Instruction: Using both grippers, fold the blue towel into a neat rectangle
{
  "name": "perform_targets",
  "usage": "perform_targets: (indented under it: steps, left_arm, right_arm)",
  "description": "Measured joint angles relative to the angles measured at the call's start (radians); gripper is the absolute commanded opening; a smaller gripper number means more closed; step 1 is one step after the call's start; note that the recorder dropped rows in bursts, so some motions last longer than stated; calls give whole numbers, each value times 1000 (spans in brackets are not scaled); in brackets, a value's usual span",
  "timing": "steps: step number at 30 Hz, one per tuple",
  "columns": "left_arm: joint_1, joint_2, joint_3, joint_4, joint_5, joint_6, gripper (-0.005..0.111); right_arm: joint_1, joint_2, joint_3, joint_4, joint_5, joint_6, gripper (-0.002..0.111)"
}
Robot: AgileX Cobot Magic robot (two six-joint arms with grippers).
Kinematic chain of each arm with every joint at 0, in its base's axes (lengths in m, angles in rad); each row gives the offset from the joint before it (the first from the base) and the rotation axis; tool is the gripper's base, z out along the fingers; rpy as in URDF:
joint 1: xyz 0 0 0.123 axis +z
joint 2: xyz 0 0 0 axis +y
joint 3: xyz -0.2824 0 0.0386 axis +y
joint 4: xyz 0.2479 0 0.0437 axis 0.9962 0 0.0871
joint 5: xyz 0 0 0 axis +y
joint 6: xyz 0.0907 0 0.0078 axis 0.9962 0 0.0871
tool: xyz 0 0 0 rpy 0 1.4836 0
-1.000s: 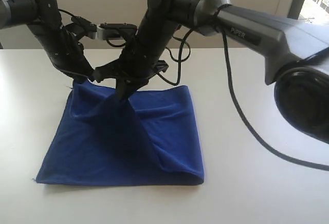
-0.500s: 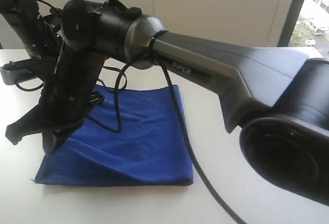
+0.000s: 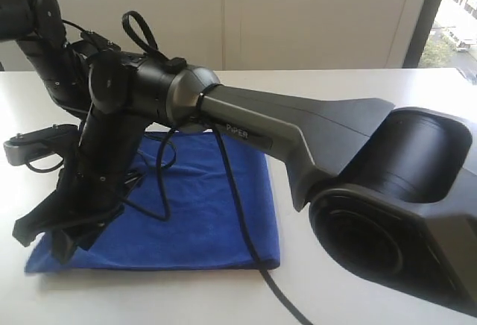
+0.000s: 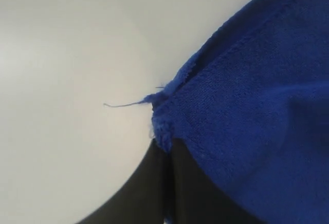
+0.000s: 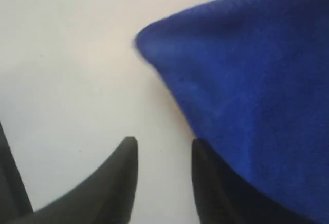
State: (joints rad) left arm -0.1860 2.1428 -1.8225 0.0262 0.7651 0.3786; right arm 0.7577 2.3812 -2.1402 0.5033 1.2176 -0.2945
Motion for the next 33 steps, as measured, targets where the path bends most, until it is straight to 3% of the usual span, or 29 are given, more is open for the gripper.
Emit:
perform_targets:
  steps: [7, 9, 15, 18, 27, 30, 33]
  left_arm:
    - [13, 43, 0, 0, -31, 15, 3]
    - [23, 45, 0, 0, -35, 11, 13]
    - [59, 47, 0, 0, -61, 0, 67]
    - [69, 47, 0, 0, -79, -9, 76]
    - [80, 47, 0, 56, -101, -68, 72]
    - [80, 35, 0, 65, -86, -80, 54]
    - [80, 7, 0, 51, -47, -87, 22]
  right_arm:
    - [2, 2, 0, 40, 0, -46, 49]
    - [2, 2, 0, 14, 0, -50, 49]
    - [-31, -1, 0, -135, 0, -41, 49]
    - [-63, -19, 0, -164, 0, -38, 49]
    - [-161, -55, 0, -297, 0, 4, 49]
    - [-203, -55, 0, -341, 2, 6, 44]
    - [-257, -55, 0, -365, 2, 6, 32]
